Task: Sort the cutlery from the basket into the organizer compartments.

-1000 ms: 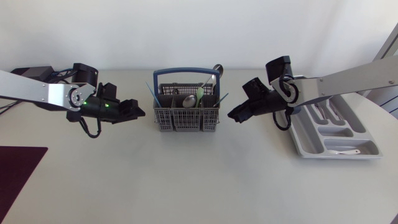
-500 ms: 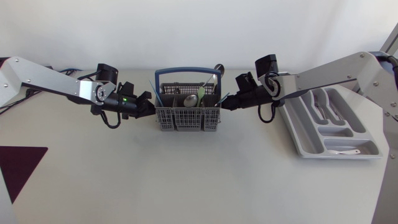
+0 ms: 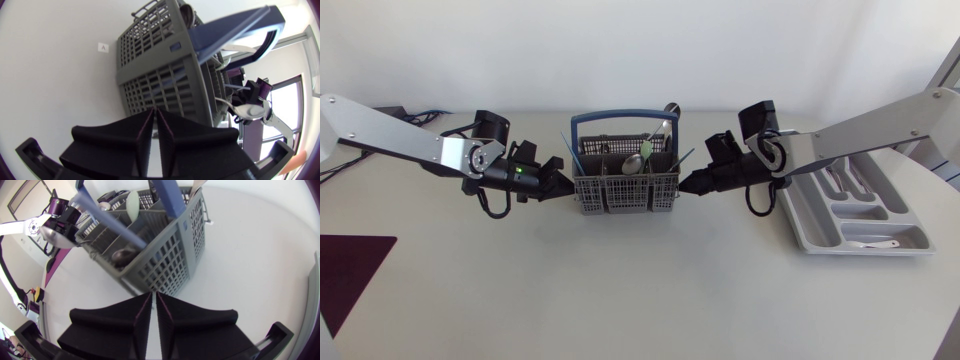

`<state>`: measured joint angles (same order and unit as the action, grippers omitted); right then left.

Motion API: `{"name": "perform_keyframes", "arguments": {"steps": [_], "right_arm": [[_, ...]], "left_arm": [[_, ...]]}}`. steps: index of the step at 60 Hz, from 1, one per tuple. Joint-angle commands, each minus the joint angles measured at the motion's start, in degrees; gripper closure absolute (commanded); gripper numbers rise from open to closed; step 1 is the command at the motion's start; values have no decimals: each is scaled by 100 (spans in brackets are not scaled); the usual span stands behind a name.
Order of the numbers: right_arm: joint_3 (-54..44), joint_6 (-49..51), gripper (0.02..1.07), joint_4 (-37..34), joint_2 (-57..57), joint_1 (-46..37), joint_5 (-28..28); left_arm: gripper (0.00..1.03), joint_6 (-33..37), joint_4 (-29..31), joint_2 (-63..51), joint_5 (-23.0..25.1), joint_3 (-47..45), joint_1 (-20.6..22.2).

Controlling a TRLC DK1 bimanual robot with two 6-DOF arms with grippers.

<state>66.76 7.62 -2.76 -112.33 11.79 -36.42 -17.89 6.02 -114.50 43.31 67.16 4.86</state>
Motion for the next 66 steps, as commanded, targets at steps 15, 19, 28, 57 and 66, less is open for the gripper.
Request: {"name": "perform_keyframes", "arguments": {"steps": [15, 19, 28, 57, 66], "right_arm": [[-858, 275, 94, 136, 704, -54, -84], [-796, 258, 94, 127, 704, -256, -75], [-814, 284, 91, 162, 977, -467, 127], [496, 715, 41, -137, 1486, 209, 1410], [830, 961, 41, 4, 941, 403, 1779]], "left_arm": [[94, 550, 250, 701, 222, -818, 23], [94, 567, 242, 745, 222, -827, -108], [94, 611, 242, 920, 213, -871, -267], [93, 655, -40, 1580, -191, -862, -231], [93, 752, -48, 1668, -226, -941, -293]]}}
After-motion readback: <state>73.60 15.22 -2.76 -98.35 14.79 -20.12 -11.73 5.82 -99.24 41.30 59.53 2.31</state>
